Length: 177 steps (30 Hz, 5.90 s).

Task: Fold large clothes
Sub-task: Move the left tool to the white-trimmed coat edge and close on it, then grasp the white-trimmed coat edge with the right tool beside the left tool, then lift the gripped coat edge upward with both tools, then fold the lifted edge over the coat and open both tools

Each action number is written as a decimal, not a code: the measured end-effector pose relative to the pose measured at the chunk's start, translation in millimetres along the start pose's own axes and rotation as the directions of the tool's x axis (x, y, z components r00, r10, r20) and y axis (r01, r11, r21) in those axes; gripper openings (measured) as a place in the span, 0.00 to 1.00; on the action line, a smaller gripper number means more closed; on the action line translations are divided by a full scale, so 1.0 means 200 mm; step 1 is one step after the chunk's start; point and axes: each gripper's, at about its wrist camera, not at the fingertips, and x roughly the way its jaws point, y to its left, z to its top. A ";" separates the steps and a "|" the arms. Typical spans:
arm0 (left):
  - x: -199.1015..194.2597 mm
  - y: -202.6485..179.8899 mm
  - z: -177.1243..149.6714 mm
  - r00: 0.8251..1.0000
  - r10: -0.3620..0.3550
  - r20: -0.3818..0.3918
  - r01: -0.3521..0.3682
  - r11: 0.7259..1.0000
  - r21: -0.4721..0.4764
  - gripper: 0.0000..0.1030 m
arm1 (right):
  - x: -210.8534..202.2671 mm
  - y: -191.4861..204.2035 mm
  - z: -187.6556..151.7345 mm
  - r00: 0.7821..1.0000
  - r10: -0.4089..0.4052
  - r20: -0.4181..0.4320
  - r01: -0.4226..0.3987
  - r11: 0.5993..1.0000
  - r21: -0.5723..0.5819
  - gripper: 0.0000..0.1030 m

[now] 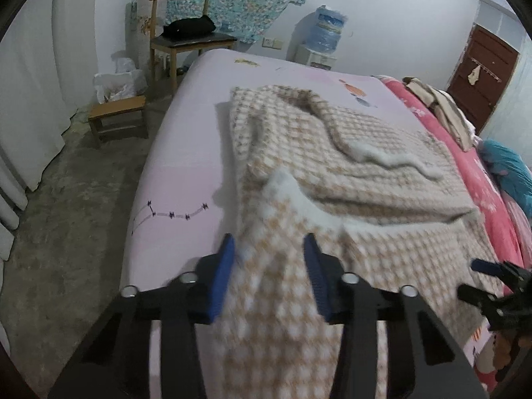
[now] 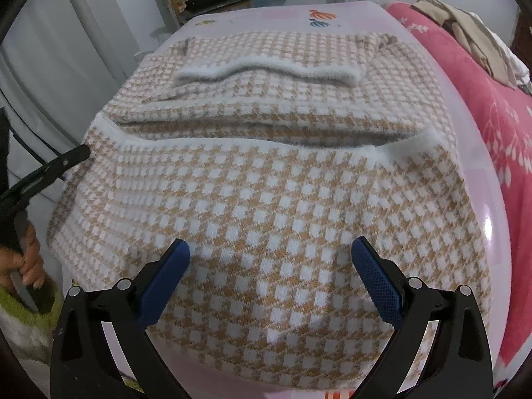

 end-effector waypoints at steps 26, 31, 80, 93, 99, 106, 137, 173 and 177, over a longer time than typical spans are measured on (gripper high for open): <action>0.10 -0.06 0.08 0.995 -0.027 -0.099 0.035 0.996 0.085 0.22 | 0.03 -0.03 0.00 1.000 0.017 -0.020 -0.017 1.000 0.014 0.91; 0.13 -0.08 0.08 0.993 -0.008 -0.118 0.019 0.996 0.087 0.21 | 0.03 -0.02 0.01 1.000 0.006 -0.020 -0.006 1.000 0.007 0.91; 0.16 -0.31 -0.02 0.952 0.304 -0.040 -0.278 0.911 0.306 0.24 | -0.06 -0.71 0.11 0.998 0.033 0.046 -0.040 0.985 0.167 0.39; 0.16 -0.31 -0.02 0.952 0.305 -0.040 -0.279 0.911 0.303 0.24 | 0.00 -0.67 0.15 1.000 -0.011 0.001 0.010 0.994 0.110 0.36; 0.16 -0.31 -0.02 0.952 0.304 -0.038 -0.279 0.911 0.302 0.24 | 0.00 -0.60 0.15 0.997 -0.079 0.000 0.079 0.995 0.053 0.30; 0.09 -0.28 -0.01 0.962 0.271 0.030 -0.268 0.924 0.274 0.14 | -0.11 -0.51 0.11 0.989 -0.137 0.064 0.135 0.990 0.035 0.05; 0.27 -0.26 1.05 0.960 0.145 0.241 -0.197 0.958 0.207 0.11 | -0.06 -0.69 1.14 0.938 -0.088 0.334 0.077 0.996 0.046 0.04; -0.53 -0.30 0.48 0.962 -0.098 0.256 0.083 0.994 0.068 0.93 | -0.53 -0.45 0.37 0.935 0.001 0.355 -0.026 0.997 0.067 0.92; -0.61 -0.38 0.28 0.965 -0.091 0.247 0.085 0.996 0.037 0.95 | -0.59 -0.26 0.16 0.937 -0.013 0.350 0.001 0.999 0.033 0.92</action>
